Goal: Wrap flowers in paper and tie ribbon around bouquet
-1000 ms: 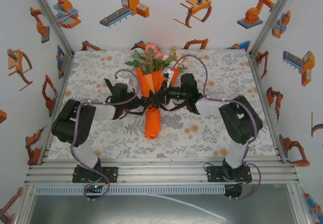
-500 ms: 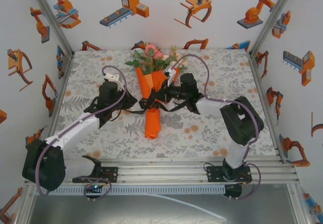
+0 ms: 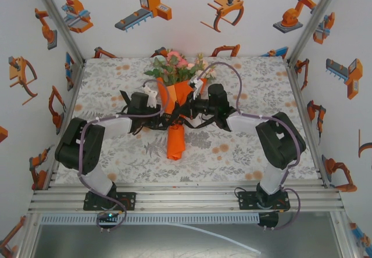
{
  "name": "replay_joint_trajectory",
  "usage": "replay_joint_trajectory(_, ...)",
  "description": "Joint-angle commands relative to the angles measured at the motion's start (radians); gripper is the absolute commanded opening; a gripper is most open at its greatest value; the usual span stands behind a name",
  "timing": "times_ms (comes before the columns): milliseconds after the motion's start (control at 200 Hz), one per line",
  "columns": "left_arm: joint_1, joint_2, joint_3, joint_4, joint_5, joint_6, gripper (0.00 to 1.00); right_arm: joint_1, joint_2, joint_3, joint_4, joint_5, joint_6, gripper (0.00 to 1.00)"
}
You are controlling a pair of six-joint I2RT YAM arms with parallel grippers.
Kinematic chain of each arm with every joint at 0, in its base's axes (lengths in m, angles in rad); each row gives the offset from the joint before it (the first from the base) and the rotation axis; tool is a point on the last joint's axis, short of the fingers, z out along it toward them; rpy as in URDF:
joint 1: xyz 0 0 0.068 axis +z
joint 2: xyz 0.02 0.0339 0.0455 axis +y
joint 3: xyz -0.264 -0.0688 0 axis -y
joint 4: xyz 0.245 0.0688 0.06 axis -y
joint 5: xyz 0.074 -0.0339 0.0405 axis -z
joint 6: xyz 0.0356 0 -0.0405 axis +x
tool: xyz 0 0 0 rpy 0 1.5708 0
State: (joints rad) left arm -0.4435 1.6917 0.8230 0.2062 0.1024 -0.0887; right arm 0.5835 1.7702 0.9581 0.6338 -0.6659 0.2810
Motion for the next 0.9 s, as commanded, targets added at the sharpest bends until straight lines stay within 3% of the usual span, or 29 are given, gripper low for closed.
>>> replay_joint_trajectory(0, 0.009, 0.033, 0.025, 0.108, 0.128, 0.096, 0.46, 0.000, -0.037, 0.032, -0.019, -0.041, -0.046, 0.00)
replay_joint_trajectory(330, 0.054, 0.088, -0.009, 0.252, 0.285, 0.006, 0.45, -0.001, -0.040, 0.035, -0.046, -0.059, -0.048, 0.00)
replay_joint_trajectory(566, 0.070, 0.087, -0.052, 0.348, 0.318, -0.052, 0.18, -0.001, -0.053, 0.035, -0.063, -0.048, -0.049, 0.00)
replay_joint_trajectory(656, 0.077, 0.059, -0.066, 0.348, 0.300, -0.079, 0.00, 0.001, -0.056, 0.035, -0.069, -0.040, -0.048, 0.00)
replay_joint_trajectory(896, 0.081, -0.173, -0.091, 0.146, 0.214, -0.297, 0.00, 0.001, -0.063, 0.038, -0.114, 0.046, -0.058, 0.00)
